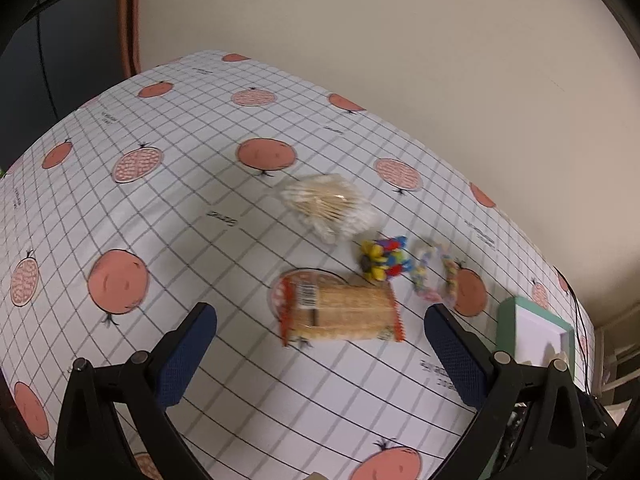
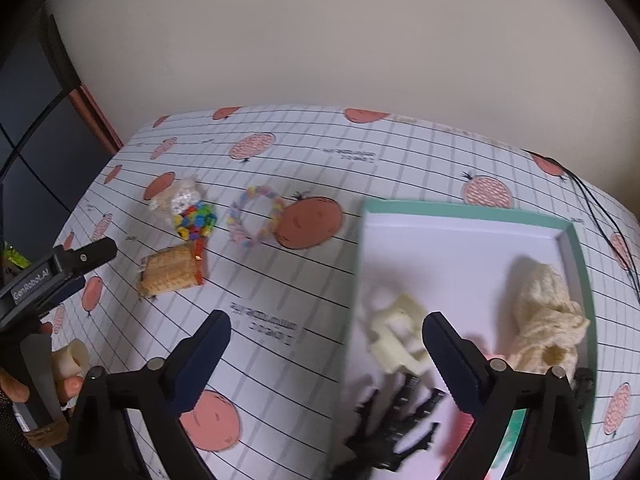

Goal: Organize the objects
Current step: 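Move the left tool to the biscuit package while the right tool moves to the rainbow fuzzy ring, then close the left tool on the biscuit package while the right tool grasps the rainbow fuzzy ring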

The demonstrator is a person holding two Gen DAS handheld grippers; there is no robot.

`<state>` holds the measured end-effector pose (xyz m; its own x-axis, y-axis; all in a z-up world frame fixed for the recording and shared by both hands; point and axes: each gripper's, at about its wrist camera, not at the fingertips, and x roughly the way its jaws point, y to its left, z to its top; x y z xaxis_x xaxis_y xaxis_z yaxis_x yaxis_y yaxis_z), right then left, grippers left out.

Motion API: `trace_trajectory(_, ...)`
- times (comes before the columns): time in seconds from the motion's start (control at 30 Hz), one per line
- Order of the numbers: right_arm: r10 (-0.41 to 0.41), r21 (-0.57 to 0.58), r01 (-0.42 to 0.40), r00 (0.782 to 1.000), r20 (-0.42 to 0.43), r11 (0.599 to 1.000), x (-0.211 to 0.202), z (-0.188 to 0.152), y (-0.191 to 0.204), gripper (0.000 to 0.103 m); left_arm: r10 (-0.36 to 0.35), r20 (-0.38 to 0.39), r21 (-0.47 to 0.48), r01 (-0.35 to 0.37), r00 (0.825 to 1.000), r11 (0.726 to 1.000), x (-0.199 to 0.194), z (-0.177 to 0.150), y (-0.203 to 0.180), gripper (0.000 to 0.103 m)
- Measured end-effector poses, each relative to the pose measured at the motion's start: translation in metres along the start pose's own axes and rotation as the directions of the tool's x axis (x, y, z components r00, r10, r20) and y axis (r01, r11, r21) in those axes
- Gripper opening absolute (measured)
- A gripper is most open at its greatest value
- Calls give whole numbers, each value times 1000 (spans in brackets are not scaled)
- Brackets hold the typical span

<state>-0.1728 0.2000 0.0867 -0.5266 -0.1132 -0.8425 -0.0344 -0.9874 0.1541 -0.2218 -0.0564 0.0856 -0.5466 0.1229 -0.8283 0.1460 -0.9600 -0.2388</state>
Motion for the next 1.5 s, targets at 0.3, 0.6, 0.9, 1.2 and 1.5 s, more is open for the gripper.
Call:
trace_trajectory(0.3,2,-36,-1,1000,30,999,14,3,27,83,27,-10,-25,-27,1000,999,12,3,11,103)
trace_trajectory(0.6,-7,-35,9,998,67,999,24,11,30,72,29,-39,-5,-30,999,1000,35,1,-10,103)
trace_trajectory(0.9,-7,16,6,999,48,1000,45,20,32,55,36,-58,-22,-37,998,999,56,-4,-15,103)
trace_trajectory(1.2,-13,59,12,1000,14,998,69,33,28,48,32,-48,12,-31,998,999,64,-4,-22,103)
trace_trajectory(1.5,-9,86,11,1000,-17,996,90,48,32,43,55,-52,40,-52,997,998,73,-7,-26,102)
